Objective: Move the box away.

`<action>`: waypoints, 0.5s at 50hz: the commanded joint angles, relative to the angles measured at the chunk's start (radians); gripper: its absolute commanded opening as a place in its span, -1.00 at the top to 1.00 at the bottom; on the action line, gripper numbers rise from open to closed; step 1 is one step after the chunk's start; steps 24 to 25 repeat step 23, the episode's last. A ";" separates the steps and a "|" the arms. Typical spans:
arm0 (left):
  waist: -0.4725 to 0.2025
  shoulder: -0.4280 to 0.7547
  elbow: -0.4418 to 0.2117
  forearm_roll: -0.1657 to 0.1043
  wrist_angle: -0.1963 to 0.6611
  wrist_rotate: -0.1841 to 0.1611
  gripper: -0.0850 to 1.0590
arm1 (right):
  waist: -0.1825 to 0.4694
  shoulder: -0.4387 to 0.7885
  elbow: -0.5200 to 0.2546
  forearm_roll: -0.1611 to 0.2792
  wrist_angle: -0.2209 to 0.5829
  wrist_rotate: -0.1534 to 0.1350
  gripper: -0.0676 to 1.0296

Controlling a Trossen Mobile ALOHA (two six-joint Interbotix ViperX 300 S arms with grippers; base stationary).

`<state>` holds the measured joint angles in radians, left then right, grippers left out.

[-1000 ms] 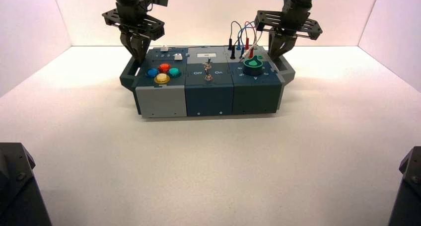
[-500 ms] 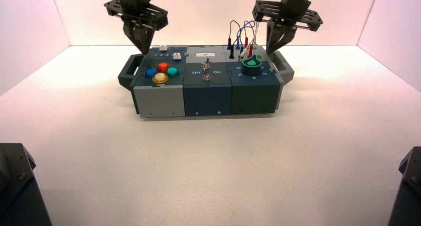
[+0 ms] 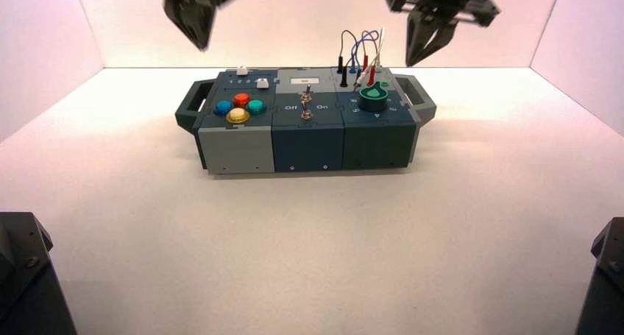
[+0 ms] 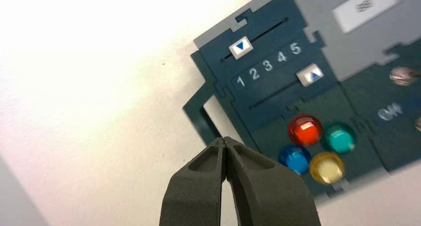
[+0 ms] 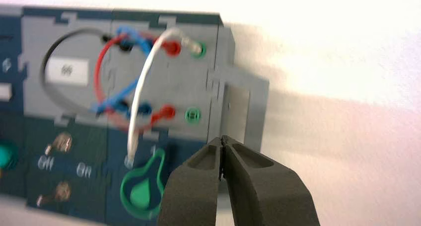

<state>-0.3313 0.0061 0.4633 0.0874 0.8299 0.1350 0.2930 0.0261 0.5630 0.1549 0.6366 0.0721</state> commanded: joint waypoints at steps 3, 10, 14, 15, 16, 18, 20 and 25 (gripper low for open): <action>-0.005 -0.106 0.026 -0.005 0.017 -0.017 0.91 | 0.032 -0.086 0.021 -0.002 0.038 -0.008 0.92; -0.014 -0.150 0.066 -0.003 0.014 -0.034 0.91 | 0.054 -0.118 0.078 -0.002 0.031 -0.014 0.92; -0.015 -0.175 0.091 -0.003 0.014 -0.035 0.91 | 0.060 -0.132 0.109 0.005 0.011 -0.011 0.92; -0.015 -0.178 0.095 -0.003 0.012 -0.035 0.91 | 0.060 -0.135 0.115 0.008 0.006 -0.011 0.92; -0.017 -0.181 0.098 -0.005 0.012 -0.035 0.91 | 0.060 -0.137 0.121 0.009 0.002 -0.011 0.92; -0.015 -0.186 0.103 -0.003 0.012 -0.035 0.91 | 0.060 -0.138 0.126 0.009 -0.003 -0.011 0.92; -0.015 -0.187 0.107 -0.005 0.006 -0.035 0.91 | 0.061 -0.137 0.124 0.008 -0.005 -0.012 0.92; -0.015 -0.187 0.114 -0.005 -0.003 -0.038 0.91 | 0.060 -0.133 0.118 0.006 -0.003 -0.014 0.92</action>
